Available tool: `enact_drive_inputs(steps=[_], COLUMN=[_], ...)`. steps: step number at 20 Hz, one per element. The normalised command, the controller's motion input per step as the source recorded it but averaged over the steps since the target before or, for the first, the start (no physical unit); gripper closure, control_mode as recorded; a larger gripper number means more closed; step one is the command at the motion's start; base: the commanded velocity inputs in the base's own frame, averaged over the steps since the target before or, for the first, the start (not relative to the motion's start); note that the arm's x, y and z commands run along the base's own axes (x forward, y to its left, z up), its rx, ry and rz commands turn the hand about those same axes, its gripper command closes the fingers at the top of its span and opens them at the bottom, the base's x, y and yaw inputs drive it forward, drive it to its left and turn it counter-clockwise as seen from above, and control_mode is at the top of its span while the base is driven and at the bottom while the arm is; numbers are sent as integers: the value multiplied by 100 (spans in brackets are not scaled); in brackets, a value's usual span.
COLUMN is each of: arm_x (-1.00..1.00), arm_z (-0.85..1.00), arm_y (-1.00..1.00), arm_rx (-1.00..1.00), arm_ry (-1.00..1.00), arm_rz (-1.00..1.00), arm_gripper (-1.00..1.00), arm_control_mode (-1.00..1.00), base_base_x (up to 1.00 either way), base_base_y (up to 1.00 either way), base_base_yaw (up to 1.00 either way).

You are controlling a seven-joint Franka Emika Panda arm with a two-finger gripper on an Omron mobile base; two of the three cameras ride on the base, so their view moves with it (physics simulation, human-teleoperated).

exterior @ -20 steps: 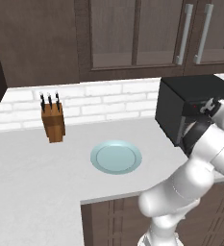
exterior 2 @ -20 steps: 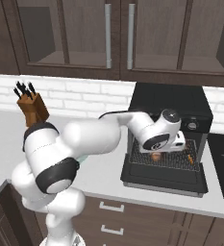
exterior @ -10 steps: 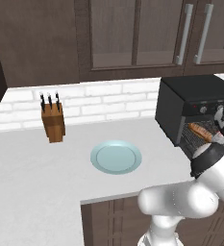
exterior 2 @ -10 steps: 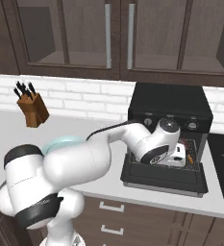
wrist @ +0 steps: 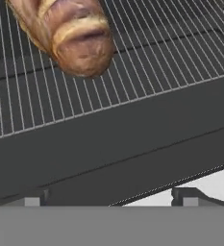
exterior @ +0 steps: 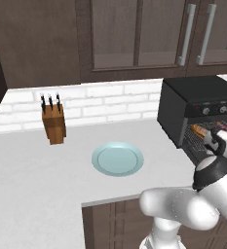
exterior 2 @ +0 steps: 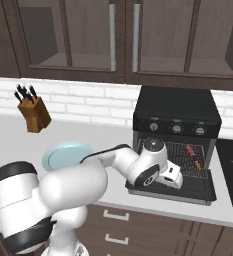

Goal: Pick up the kebab skewer and baguette bread, and place them inside the toaster oven. Close the toaster oven door and start by setting the timer.

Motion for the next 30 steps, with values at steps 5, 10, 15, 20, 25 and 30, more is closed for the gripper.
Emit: enact_drive_inputs(steps=[5,10,15,20,25,30], arm_x=[9,28,18,2,0,0], arm_z=[-27,-5,-5,-12,-7,-8], arm_y=[-1,-29,-55,-33,-15,-1], arm_rx=[0,-2,0,0,0,1], arm_ry=[0,0,0,0,0,0], arm_rz=[-11,-1,0,-5,-11,-24], arm_gripper=[-100,-100,-100,-100,-100,-100], arm_control_mode=[-100,-100,-100,-100,-100,-100], base_base_x=[0,0,0,0,0,0], base_base_y=[0,0,0,0,0,0], base_base_yaw=[0,0,0,0,0,0])
